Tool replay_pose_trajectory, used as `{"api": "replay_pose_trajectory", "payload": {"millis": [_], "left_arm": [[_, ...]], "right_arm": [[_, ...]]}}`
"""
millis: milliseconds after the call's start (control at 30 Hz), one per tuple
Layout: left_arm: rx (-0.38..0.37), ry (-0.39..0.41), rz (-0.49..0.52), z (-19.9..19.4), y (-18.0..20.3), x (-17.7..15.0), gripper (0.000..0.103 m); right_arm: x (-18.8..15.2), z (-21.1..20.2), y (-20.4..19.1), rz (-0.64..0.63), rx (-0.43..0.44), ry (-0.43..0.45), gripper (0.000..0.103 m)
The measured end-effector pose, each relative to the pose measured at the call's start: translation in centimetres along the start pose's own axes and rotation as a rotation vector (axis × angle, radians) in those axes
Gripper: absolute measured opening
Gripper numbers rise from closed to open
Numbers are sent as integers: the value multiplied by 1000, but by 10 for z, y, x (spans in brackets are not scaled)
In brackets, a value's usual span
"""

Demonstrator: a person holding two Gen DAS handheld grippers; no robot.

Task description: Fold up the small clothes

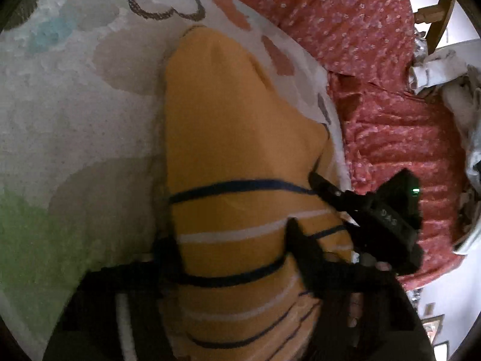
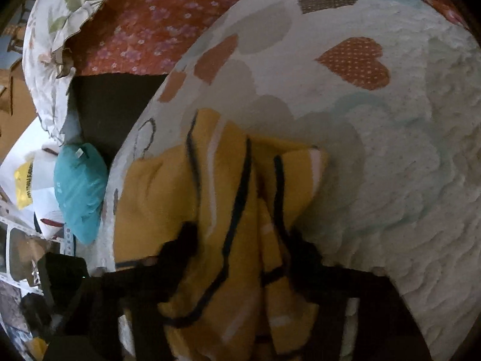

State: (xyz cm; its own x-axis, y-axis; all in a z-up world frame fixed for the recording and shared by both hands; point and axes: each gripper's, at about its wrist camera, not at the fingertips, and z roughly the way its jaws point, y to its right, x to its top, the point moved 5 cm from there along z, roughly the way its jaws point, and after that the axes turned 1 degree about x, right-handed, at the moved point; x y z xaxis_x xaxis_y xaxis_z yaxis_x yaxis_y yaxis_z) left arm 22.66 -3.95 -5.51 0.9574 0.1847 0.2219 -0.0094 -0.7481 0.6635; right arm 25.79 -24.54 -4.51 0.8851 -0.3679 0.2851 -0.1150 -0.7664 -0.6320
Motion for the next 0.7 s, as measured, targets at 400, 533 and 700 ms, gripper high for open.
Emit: {"api": "replay_pose_trajectory", "payload": {"millis": [400, 533, 700], "left_arm": [[54, 227, -31, -102, -13, 28, 42], [311, 201, -91, -94, -58, 33, 50], [278, 214, -126, -105, -62, 31, 50]], "right_arm": [[-8, 8, -114, -161, 203, 44, 38], [-13, 40, -102, -276, -89, 81, 51], [-10, 9, -96, -248, -79, 146, 60]]}}
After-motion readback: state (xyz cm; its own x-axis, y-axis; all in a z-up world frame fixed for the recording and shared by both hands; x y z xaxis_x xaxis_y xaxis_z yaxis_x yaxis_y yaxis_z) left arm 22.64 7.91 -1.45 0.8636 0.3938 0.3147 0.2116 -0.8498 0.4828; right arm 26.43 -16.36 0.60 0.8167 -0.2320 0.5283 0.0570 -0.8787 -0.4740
